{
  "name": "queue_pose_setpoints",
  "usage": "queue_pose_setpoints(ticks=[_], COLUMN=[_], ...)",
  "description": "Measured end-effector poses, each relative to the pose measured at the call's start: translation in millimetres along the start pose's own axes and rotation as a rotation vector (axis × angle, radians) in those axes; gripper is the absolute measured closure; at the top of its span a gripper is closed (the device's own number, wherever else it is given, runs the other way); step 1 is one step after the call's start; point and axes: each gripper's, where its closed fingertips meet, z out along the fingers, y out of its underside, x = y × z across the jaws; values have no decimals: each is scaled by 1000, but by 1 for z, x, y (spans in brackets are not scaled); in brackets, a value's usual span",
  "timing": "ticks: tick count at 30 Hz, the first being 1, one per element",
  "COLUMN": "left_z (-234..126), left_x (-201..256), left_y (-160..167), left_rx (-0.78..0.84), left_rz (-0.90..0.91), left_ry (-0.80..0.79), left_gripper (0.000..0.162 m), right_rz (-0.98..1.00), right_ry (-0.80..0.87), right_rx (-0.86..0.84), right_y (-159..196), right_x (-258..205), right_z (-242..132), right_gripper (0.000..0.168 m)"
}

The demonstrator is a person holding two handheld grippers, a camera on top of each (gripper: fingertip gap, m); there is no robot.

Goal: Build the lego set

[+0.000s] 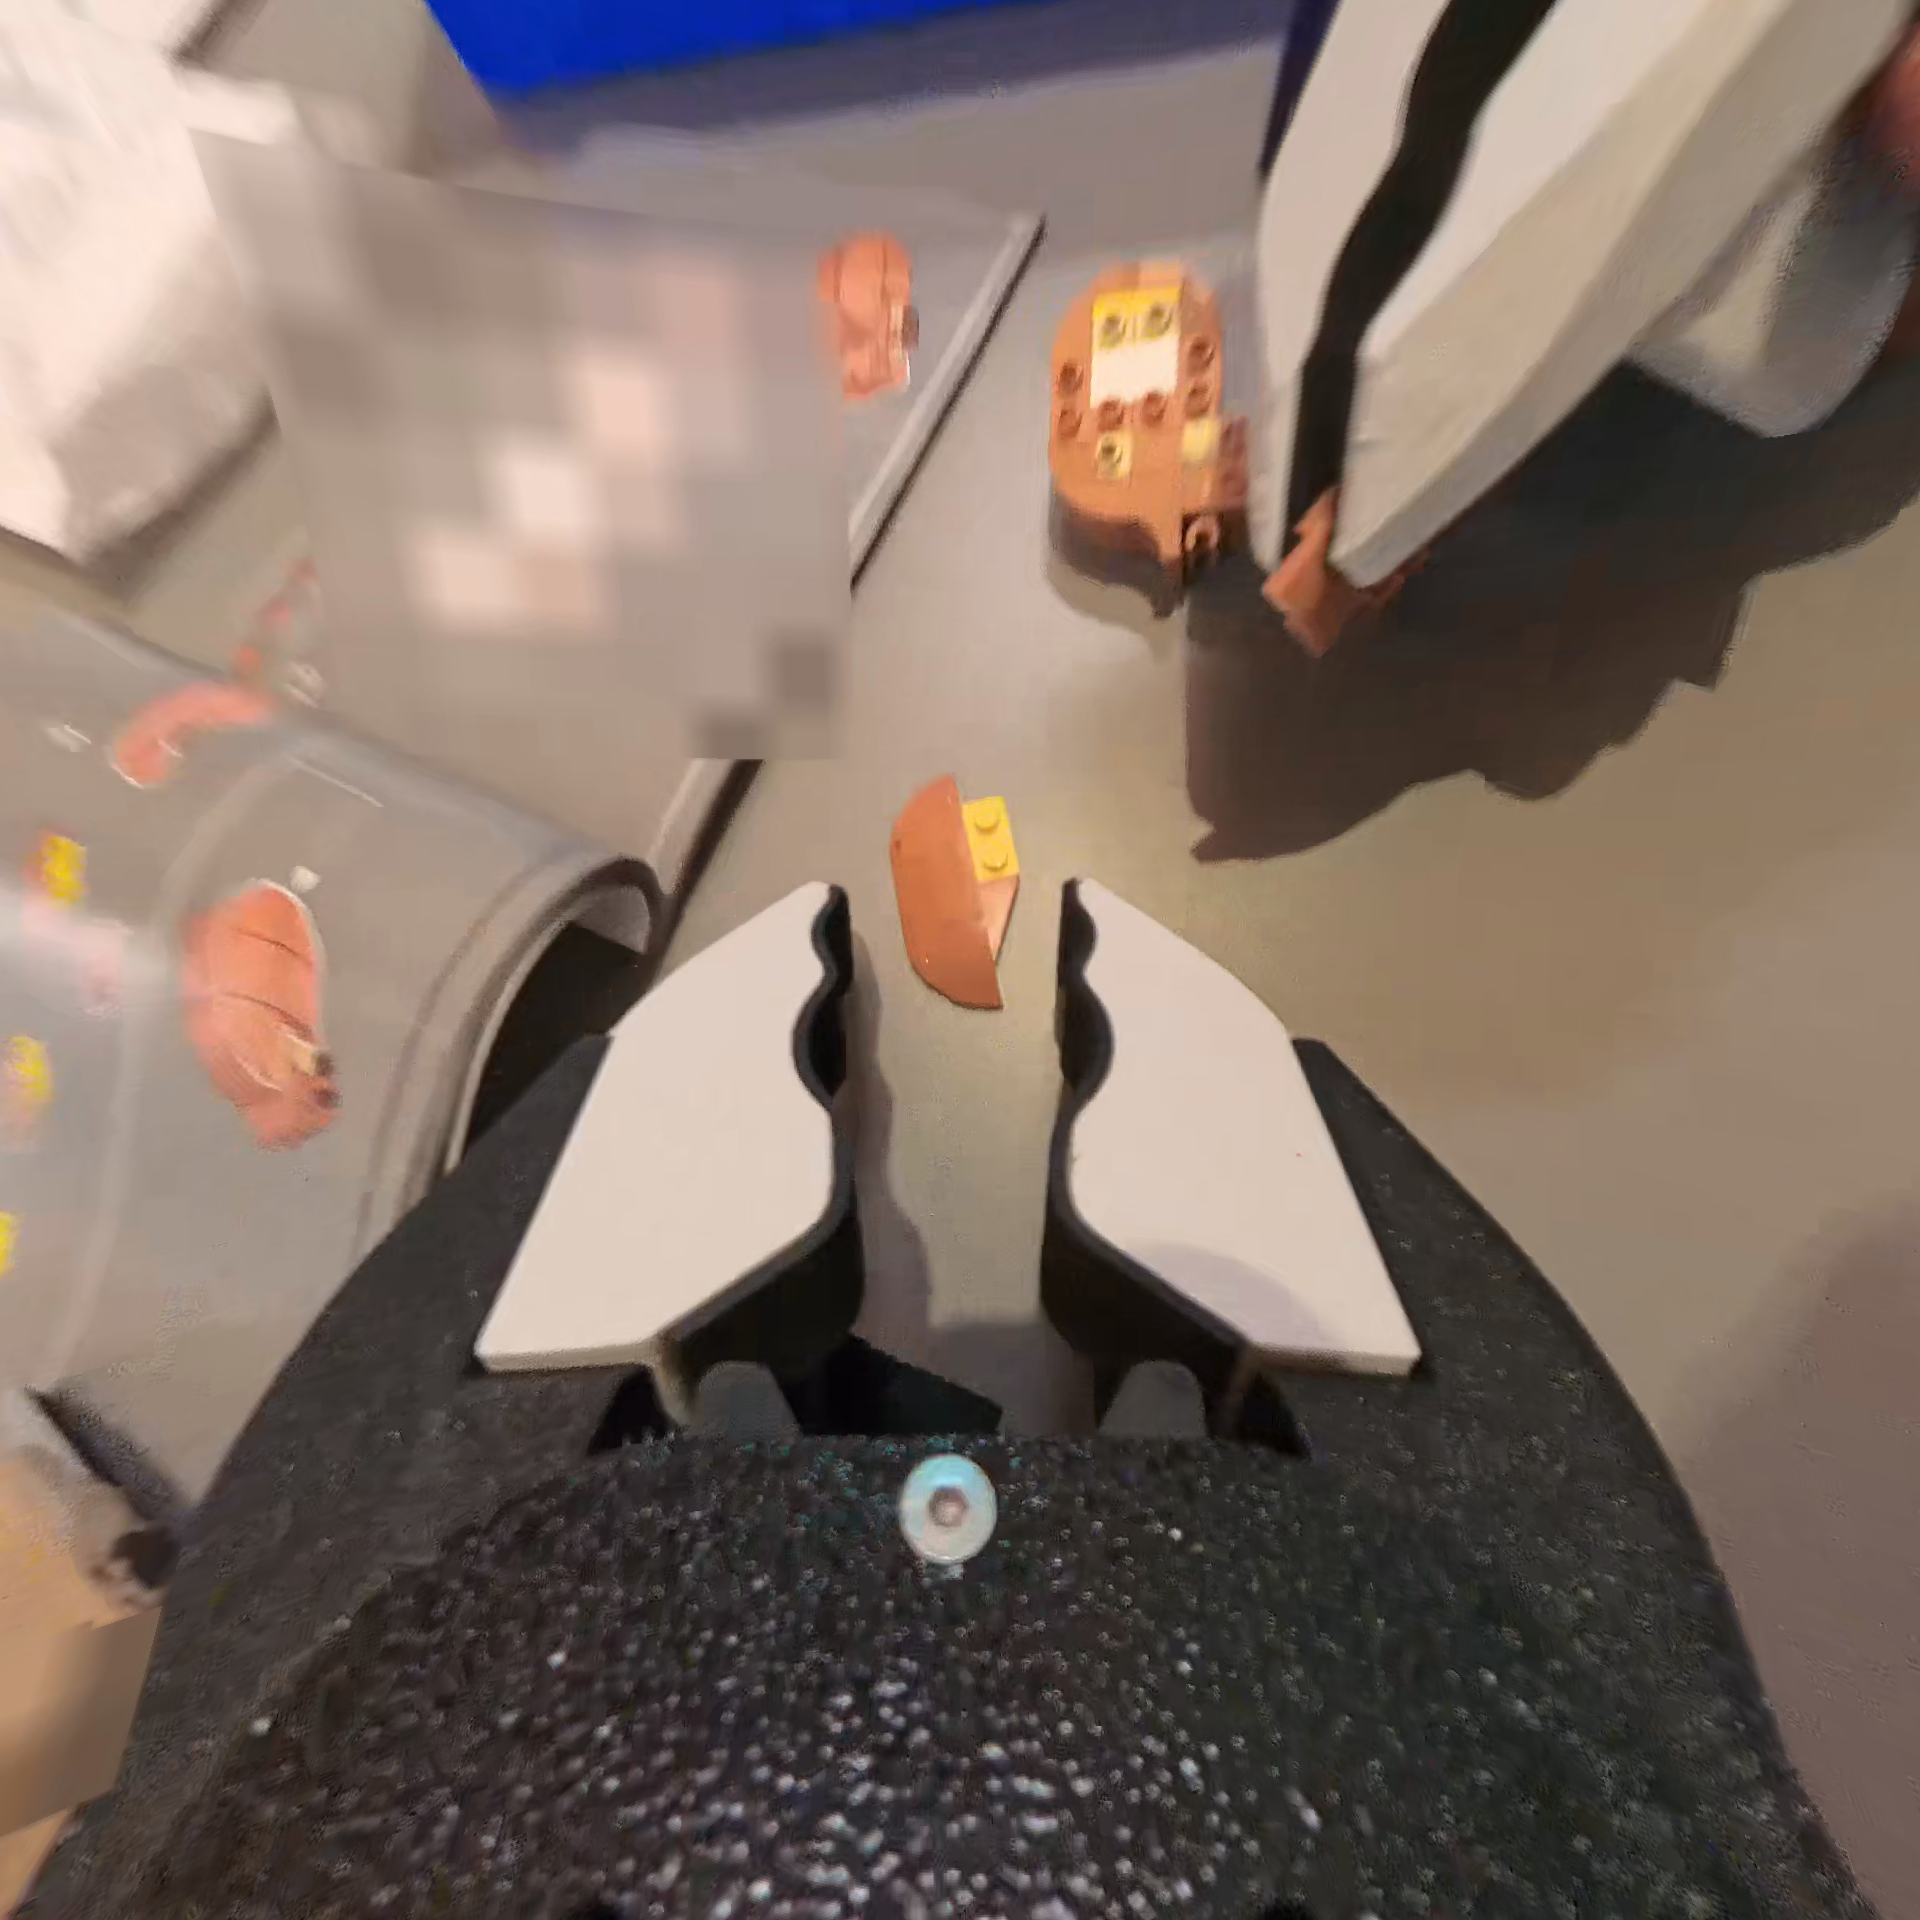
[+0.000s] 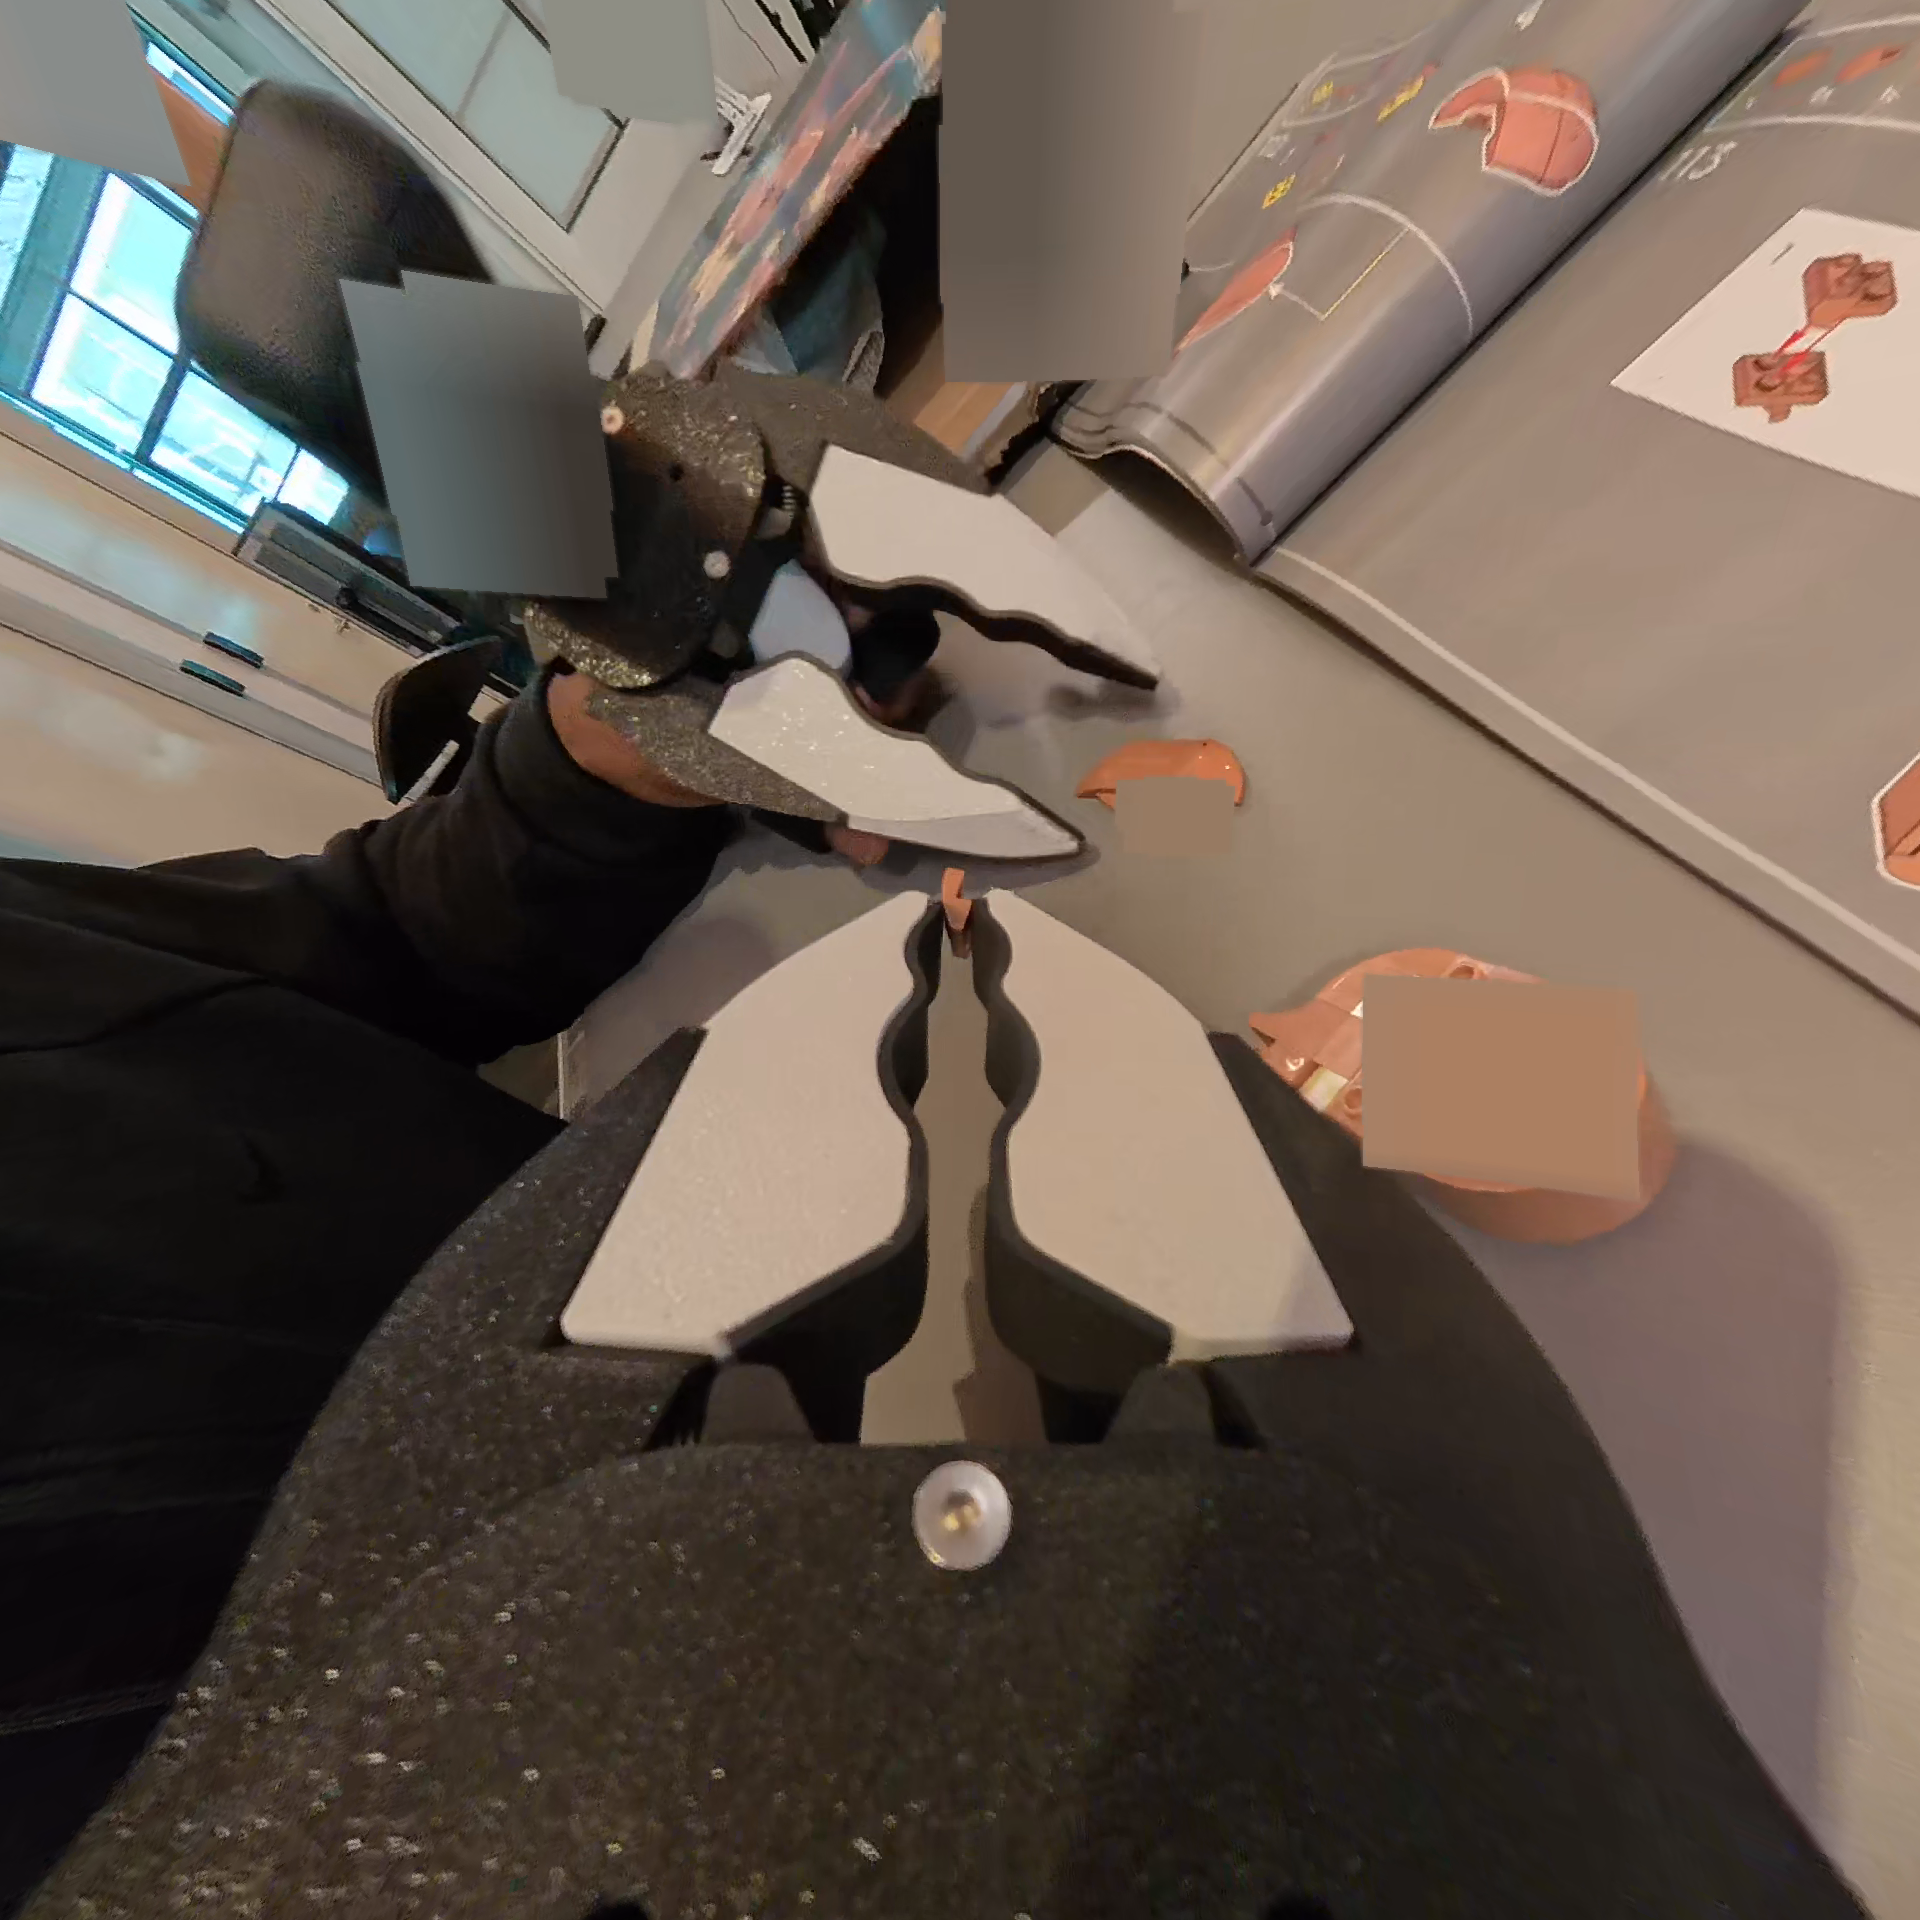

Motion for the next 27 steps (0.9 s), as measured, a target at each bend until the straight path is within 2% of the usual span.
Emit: queue_pose_setpoints(ticks=[3,6,12,14,20,23,25,27], left_z=[5,8,9,5,1,-1,-4,-6], left_x=[0,9,21,25,34,42,48,51], left_y=[4,2,-2,-4,-2,-1,0,2], left_rx=[-42,-54,-41,-17,-2,-2,2,0], left_rz=[-39,-51,30,69,119,128,129,128], left_ry=[19,61,79,93,153,204,254,282], left_gripper=[126,142,145,151,151,152,162,160], right_rz=[-2,-30,-70,-83,-132,-201,-248,-293], right_ry=[21,43,77,90,97,111,127,138], right_rx=[-41,-110,-193,-198,-219,-217,-224,-236], right_y=[8,20,34,34,34,31,31,32], right_x=[4,5,6,7,5,4,5,7], right_z=[5,11,16,14,12,11,11,11], right_gripper=[163,163,162,159,141,139,137,136])
